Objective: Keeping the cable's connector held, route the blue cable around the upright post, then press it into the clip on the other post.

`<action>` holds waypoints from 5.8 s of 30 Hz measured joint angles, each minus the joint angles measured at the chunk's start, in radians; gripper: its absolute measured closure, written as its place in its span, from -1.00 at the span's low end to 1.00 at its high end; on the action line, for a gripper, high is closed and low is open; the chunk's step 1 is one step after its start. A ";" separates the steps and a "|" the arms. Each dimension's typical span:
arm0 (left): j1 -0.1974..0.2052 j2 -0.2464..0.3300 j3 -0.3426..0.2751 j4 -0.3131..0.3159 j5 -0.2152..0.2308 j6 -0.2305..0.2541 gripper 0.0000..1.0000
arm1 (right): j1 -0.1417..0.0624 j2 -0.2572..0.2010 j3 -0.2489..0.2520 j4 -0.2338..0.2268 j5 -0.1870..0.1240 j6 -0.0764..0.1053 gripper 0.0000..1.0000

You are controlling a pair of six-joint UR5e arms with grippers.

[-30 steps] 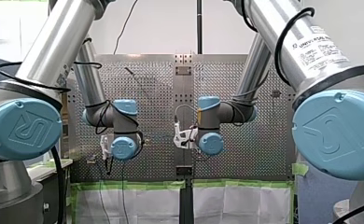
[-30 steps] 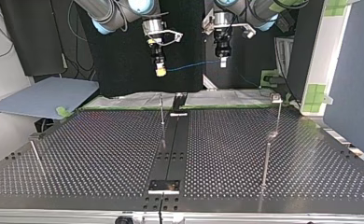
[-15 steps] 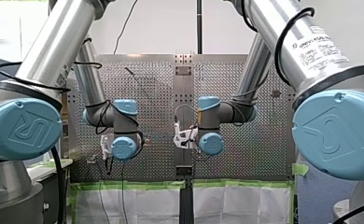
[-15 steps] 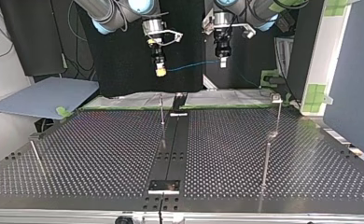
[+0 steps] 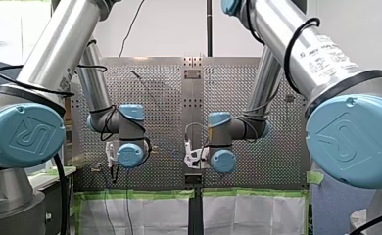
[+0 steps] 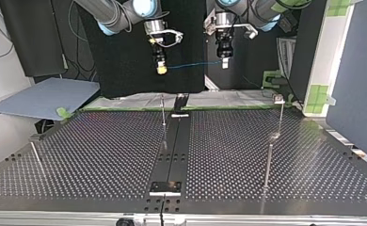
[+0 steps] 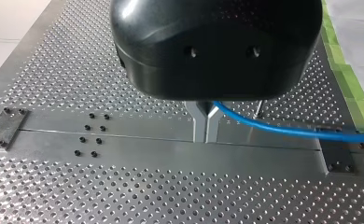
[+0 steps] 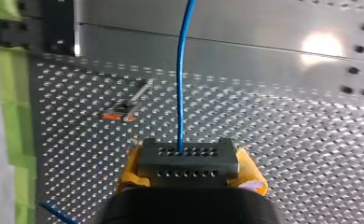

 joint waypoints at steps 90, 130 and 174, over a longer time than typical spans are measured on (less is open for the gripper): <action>0.135 0.409 0.170 -0.396 -0.004 -0.078 1.00 | 0.000 -0.293 -0.187 0.172 -0.116 0.107 1.00; 0.267 0.553 0.462 -0.723 0.072 -0.121 1.00 | 0.023 -0.294 -0.514 0.410 -0.186 0.120 1.00; 0.533 0.514 0.666 -0.874 0.298 -0.286 1.00 | -0.002 -0.233 -0.776 0.499 -0.249 0.196 1.00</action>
